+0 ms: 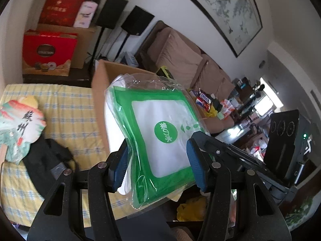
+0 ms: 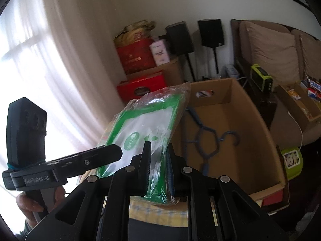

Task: Organize objects
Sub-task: 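Lift the green pad and carry it into the cardboard box with the right gripper, then open the right gripper to drop the green pad in the box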

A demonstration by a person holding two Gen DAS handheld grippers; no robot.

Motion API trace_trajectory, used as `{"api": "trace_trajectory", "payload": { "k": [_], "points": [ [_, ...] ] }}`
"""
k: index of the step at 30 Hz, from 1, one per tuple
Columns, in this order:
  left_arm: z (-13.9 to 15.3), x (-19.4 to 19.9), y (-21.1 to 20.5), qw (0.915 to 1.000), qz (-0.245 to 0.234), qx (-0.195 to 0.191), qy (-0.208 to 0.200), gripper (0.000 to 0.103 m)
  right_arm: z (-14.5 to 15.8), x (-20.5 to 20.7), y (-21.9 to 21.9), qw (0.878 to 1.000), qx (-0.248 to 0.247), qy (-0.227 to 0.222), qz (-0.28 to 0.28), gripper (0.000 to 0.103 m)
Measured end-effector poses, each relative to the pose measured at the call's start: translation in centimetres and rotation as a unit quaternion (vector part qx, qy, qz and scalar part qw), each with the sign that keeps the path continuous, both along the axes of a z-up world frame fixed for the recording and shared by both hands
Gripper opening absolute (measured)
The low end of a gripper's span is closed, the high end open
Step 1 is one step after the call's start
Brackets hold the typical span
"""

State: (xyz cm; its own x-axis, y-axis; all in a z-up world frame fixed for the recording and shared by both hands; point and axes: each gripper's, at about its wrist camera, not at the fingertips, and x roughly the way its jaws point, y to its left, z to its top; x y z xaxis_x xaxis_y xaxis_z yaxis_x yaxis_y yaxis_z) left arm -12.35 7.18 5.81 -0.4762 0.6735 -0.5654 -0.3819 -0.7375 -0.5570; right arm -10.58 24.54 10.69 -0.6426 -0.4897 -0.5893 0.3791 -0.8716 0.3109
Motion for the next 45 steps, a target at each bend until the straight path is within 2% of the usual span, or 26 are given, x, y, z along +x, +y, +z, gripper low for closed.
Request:
{"api": "trace_trajectory", "payload": {
  "k": [5, 10, 13, 25, 29, 30, 33, 35, 37, 42, 45],
  "points": [
    [-0.4, -0.8, 3.8, 0.9998, -0.016, -0.014, 0.001, 0.052, -1.2, -1.4, 2.9, 1.0, -0.006, -0.02, -0.023, 0.014],
    [-2.5, -2.4, 7.7, 0.9985, -0.037, -0.03, -0.025, 0.052, -2.5, -2.6, 5.7, 0.998, -0.008, -0.036, -0.052, 0.013],
    [-3.1, -2.6, 9.5, 0.9977, -0.047, -0.04, -0.028, 0.052, -3.1, -3.2, 6.9, 0.997, -0.001, -0.041, -0.061, 0.013],
    [-6.3, -3.1, 13.8, 0.9929, -0.061, -0.092, -0.044, 0.052, -6.5, -6.0, 9.8, 0.994, 0.028, -0.062, -0.083, 0.013],
    [-7.9, -4.1, 14.9, 0.9885, -0.075, -0.111, -0.07, 0.052, -8.1, -7.3, 10.6, 0.991, 0.054, -0.067, -0.105, 0.013],
    [-8.6, -4.3, 15.2, 0.9863, -0.082, -0.113, -0.088, 0.052, -8.4, -7.6, 10.8, 0.99, 0.059, -0.069, -0.111, 0.013],
    [-9.4, -4.3, 15.3, 0.9834, -0.089, -0.117, -0.106, 0.052, -9.1, -7.6, 11.7, 0.989, 0.047, -0.072, -0.116, 0.016],
    [-9.1, -3.9, 15.0, 0.9843, -0.089, -0.121, -0.093, 0.055, -9.1, -7.4, 12.0, 0.99, 0.038, -0.07, -0.113, 0.016],
    [-8.4, -3.5, 14.5, 0.9855, -0.086, -0.12, -0.083, 0.062, -8.9, -7.1, 11.9, 0.99, 0.043, -0.065, -0.115, 0.016],
    [-6.5, -2.7, 13.3, 0.9871, -0.085, -0.121, -0.062, 0.066, -7.9, -6.6, 11.1, 0.992, 0.041, -0.059, -0.107, 0.016],
    [-5.0, -1.8, 11.6, 0.9895, -0.078, -0.113, -0.045, 0.073, -7.1, -6.0, 10.2, 0.992, 0.049, -0.05, -0.101, 0.02]
  ]
}}
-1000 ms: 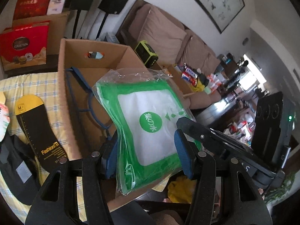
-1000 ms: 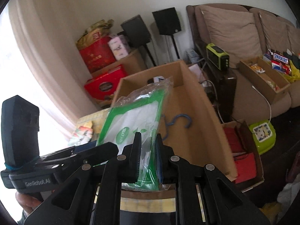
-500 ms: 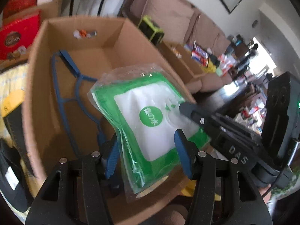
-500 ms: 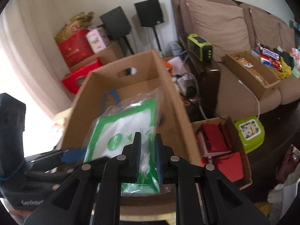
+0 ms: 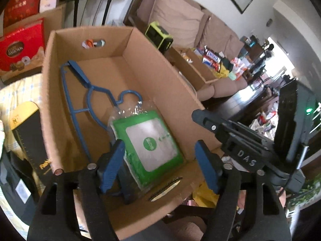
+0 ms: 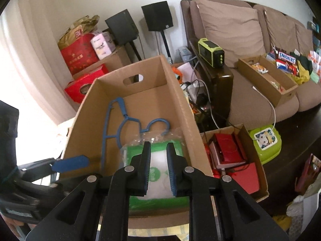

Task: Organize objects
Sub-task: 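Open the right gripper to drop the green pad in the box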

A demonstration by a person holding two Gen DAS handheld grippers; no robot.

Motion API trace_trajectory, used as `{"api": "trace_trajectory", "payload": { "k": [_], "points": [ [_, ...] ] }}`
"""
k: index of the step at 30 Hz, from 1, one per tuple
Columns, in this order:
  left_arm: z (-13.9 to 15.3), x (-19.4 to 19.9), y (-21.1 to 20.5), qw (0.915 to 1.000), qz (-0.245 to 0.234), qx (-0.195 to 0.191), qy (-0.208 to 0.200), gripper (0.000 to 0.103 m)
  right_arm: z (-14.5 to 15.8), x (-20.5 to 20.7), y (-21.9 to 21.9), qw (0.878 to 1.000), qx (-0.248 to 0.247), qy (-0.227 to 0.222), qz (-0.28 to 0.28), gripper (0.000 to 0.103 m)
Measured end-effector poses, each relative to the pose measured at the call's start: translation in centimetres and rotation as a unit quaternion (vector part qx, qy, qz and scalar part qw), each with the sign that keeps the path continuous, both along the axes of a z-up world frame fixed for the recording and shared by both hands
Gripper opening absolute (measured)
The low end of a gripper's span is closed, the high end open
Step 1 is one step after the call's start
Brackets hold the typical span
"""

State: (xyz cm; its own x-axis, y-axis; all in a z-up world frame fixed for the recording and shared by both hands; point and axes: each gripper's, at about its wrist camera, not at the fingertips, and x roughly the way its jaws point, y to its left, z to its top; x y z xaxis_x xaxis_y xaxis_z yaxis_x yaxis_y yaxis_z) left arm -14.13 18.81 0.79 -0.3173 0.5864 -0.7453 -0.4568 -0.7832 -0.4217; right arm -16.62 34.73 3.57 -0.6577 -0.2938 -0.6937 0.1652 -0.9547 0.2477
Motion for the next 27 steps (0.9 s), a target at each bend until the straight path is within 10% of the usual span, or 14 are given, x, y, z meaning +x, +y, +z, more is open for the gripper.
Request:
{"api": "trace_trajectory", "payload": {
  "k": [12, 27],
  "points": [
    [3.9, 0.6, -5.5, 0.9974, 0.049, -0.01, 0.052, 0.092, 2.0, 1.6, -4.3, 0.999, 0.009, 0.012, 0.046, 0.057],
    [-0.7, 1.6, -16.6, 0.9894, 0.138, -0.038, 0.023, 0.093, 3.2, 5.0, -10.9, 0.992, 0.01, 0.026, 0.123, 0.061]
  ]
}}
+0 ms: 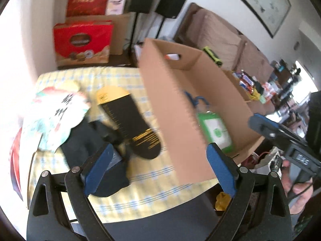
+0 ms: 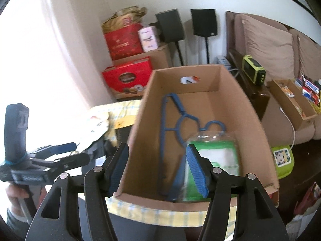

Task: Organize objects
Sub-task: 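Open the right gripper to drop the green pad in the box, then move both tools back over the table toward the black bag and insole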

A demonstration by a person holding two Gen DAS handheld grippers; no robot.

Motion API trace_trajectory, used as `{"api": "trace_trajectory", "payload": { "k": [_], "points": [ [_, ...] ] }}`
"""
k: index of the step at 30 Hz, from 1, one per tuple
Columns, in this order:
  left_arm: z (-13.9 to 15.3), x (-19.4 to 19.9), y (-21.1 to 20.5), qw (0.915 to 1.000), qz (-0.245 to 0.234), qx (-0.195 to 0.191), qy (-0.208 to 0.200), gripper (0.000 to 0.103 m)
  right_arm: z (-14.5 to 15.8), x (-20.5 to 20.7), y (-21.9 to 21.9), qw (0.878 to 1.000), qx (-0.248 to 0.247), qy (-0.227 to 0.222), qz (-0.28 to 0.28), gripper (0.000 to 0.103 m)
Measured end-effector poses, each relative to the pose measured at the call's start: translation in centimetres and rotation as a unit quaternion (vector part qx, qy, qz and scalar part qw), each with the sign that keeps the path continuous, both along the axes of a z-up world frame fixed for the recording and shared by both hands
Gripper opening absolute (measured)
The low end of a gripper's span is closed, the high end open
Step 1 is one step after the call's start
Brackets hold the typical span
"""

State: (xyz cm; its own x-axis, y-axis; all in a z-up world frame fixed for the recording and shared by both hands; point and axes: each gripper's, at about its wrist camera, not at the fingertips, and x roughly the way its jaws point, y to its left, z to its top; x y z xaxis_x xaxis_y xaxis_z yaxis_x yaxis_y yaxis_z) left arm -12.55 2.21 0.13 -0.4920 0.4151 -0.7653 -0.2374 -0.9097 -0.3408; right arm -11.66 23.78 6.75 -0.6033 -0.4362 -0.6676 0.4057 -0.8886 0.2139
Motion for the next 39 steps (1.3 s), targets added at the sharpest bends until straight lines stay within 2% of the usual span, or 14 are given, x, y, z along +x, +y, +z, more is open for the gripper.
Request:
{"api": "trace_trajectory", "payload": {
  "k": [12, 24, 36, 39],
  "points": [
    [-4.9, 1.0, -8.3, 0.9963, 0.068, 0.018, -0.05, 0.093, -0.4, 2.2, -6.8, 0.998, 0.006, -0.001, 0.067, 0.061],
    [-7.6, 1.7, -11.9, 0.9923, 0.091, 0.043, -0.072, 0.093, -2.9, 2.6, -12.3, 0.993, 0.014, -0.023, 0.111, 0.061],
    [-8.4, 1.8, -13.6, 0.9881, 0.105, 0.079, -0.08, 0.093, -7.0, 1.3, -16.0, 0.99, 0.028, -0.063, 0.125, 0.037],
    [-8.8, 1.6, -13.6, 0.9869, 0.106, 0.088, -0.082, 0.09, -8.3, 0.4, -16.7, 0.989, 0.033, -0.077, 0.122, 0.03]
  ]
}}
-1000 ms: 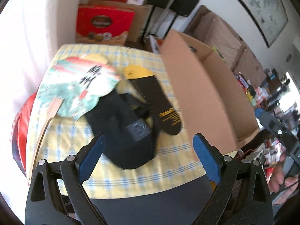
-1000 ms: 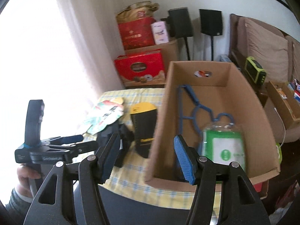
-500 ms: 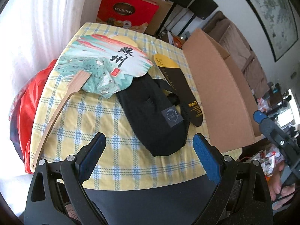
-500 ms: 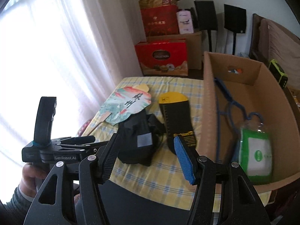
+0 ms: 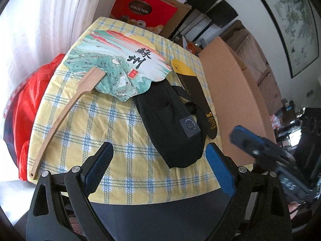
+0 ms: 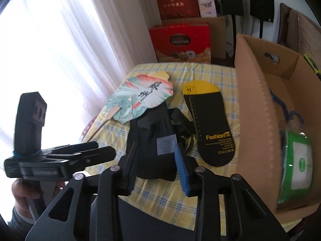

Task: Organize objects
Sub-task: 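Move both tools back over the table toward the black bag and insole, then close the right gripper on the edge of the black insole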

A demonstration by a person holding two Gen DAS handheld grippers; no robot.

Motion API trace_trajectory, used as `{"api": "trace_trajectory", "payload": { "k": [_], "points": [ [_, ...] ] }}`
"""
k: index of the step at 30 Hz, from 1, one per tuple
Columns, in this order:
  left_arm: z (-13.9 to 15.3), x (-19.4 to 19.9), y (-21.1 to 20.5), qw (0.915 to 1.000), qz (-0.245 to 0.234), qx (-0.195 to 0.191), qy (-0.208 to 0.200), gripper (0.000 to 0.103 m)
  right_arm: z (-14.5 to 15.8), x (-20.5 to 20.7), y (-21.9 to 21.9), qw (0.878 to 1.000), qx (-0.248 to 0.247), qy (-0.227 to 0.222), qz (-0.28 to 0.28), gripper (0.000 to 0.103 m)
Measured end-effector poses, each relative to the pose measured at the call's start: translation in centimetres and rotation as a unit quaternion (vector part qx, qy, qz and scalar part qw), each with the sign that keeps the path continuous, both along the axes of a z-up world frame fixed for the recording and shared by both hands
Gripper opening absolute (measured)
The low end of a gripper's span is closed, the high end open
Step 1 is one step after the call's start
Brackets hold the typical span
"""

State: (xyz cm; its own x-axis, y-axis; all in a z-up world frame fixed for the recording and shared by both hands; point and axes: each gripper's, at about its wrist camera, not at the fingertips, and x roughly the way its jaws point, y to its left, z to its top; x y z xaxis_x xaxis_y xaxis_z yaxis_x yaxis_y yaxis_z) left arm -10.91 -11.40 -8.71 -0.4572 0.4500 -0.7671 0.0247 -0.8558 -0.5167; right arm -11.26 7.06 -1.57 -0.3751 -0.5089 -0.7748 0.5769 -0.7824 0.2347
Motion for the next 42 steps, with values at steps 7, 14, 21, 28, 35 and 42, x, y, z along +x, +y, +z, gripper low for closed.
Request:
{"api": "trace_trajectory", "payload": {
  "k": [7, 14, 21, 28, 35, 42],
  "points": [
    [-1.3, -0.8, 1.2, 0.9997, -0.011, 0.014, -0.013, 0.071, -3.1, -2.1, -0.9, 0.999, 0.009, -0.032, -0.013, 0.027],
    [-2.4, -1.5, 1.4, 0.9993, -0.007, 0.028, -0.023, 0.068, -4.9, -3.1, -1.2, 0.998, 0.015, -0.051, -0.018, 0.027],
    [-3.5, -2.3, 2.0, 0.9987, -0.012, 0.034, -0.035, 0.063, -5.9, -4.1, -1.0, 0.997, 0.006, -0.072, -0.021, 0.027],
    [-4.0, -2.9, 2.3, 0.9979, -0.016, 0.047, -0.04, 0.051, -5.9, -4.0, -1.1, 0.997, 0.003, -0.08, -0.014, 0.016],
    [-3.4, -2.5, 2.7, 0.9989, -0.019, 0.031, -0.031, 0.047, -5.1, -3.2, -0.9, 0.997, 0.0, -0.073, -0.002, 0.015],
    [-1.1, -1.3, 3.1, 0.9993, -0.032, 0.017, -0.006, 0.044, -3.1, -2.1, 0.2, 0.998, -0.02, -0.064, -0.002, 0.015]
  ]
}}
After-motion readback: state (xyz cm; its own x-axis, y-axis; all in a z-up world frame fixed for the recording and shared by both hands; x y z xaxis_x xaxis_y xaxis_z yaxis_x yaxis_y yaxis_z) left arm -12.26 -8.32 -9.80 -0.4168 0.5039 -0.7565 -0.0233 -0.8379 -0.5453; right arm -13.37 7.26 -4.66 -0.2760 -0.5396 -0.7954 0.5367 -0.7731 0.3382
